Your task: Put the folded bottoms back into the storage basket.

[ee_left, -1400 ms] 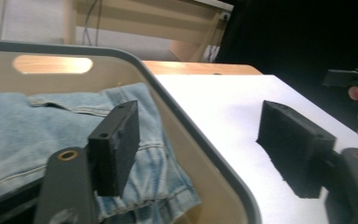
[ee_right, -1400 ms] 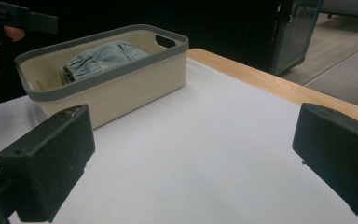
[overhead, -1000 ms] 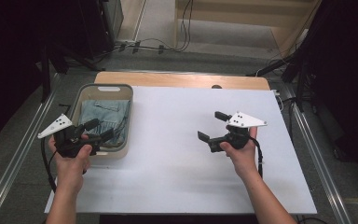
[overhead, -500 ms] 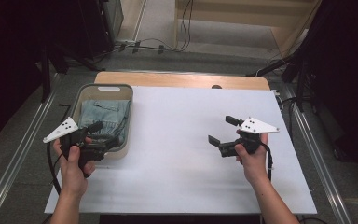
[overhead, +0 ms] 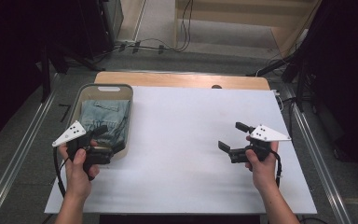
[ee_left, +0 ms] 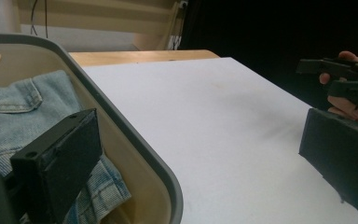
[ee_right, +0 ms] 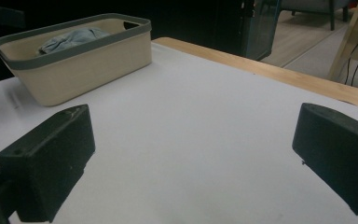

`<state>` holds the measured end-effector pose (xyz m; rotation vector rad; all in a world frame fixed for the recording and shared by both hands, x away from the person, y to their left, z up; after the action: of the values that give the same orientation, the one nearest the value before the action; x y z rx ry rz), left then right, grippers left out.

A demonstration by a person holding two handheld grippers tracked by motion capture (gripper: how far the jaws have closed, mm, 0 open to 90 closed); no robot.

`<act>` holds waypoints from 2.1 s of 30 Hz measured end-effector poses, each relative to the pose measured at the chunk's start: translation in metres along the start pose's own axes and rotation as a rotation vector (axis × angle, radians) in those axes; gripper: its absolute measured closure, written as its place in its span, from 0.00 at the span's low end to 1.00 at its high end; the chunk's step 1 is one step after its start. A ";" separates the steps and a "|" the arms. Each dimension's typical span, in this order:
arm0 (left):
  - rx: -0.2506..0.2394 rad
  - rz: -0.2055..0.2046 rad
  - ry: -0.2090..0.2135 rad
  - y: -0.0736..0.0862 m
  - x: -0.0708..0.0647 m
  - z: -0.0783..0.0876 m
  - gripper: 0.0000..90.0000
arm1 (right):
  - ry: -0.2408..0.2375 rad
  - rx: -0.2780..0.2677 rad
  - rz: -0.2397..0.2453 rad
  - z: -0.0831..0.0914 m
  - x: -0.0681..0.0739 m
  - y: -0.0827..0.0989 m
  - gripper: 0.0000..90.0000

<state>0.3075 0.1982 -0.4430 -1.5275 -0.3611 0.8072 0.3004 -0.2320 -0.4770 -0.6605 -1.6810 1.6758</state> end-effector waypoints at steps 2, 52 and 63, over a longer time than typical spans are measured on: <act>0.004 -0.002 0.003 0.002 -0.001 0.000 0.00 | 0.007 0.000 -0.004 0.006 -0.003 0.002 0.00; -0.022 -0.051 0.009 0.025 -0.005 0.004 0.00 | 0.213 0.039 -0.010 0.132 -0.068 0.046 0.00; -0.006 -0.054 0.004 0.027 -0.004 0.002 0.00 | 0.231 0.030 -0.004 0.133 -0.070 0.046 0.00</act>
<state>0.2967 0.1933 -0.4677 -1.5181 -0.4010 0.7611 0.2408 -0.3698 -0.5241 -0.8025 -1.4906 1.5543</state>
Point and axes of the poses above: each handheld gripper's, and its own axes: z roughly backward along the jaws, y roughly out of its underside, x roughly to its left, the point moved 5 cm from there along -z, roughly forward along the jaws, and after that the axes turned 15 degrees about -x, right-handed, at the moved point
